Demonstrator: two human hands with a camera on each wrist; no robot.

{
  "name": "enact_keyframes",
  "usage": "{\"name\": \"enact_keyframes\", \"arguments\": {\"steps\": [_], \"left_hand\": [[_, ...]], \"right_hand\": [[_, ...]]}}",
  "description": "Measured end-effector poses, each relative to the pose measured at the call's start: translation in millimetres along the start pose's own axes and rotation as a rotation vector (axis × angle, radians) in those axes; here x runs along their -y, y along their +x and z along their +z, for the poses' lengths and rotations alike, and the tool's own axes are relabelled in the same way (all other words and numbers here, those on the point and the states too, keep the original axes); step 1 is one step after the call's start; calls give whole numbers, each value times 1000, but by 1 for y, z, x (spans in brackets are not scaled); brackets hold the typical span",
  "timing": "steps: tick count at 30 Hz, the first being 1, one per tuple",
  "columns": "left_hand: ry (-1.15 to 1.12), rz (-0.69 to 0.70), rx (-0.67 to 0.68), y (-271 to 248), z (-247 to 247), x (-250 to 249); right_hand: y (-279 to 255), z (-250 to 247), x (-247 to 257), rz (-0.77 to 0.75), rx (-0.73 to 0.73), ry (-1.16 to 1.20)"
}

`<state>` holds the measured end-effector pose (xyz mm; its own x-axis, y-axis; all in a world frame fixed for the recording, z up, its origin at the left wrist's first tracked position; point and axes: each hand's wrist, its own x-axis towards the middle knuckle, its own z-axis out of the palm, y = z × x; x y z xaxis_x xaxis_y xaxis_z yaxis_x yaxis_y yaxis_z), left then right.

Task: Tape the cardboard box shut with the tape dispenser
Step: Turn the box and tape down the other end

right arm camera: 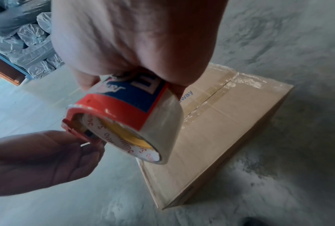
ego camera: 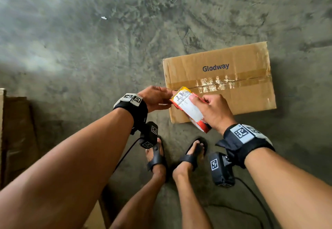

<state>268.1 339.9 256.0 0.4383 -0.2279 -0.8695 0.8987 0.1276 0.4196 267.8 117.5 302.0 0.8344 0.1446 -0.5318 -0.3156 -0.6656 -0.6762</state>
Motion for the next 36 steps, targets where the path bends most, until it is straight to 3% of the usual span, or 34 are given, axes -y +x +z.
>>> {"name": "enact_keyframes", "arguments": {"steps": [4,13,16,25,30,36], "left_hand": [[148,5,-2,9,-5,-8],[184,26,-17,40,2,-20],[234,85,-79,53,0,-24],[582,212,-112,101,-25,-40],[852,266,-49,117,-44,-54],[918,348,-256,139,-80,-108]], "right_hand": [[0,10,-2,23,-6,16],[12,15,-18,103,-82,66],[18,27,-24,116,-106,93],[49,58,-19,189,-226,102],[52,73,-12,198,-274,26],[36,83,-27,223,-318,55]]}}
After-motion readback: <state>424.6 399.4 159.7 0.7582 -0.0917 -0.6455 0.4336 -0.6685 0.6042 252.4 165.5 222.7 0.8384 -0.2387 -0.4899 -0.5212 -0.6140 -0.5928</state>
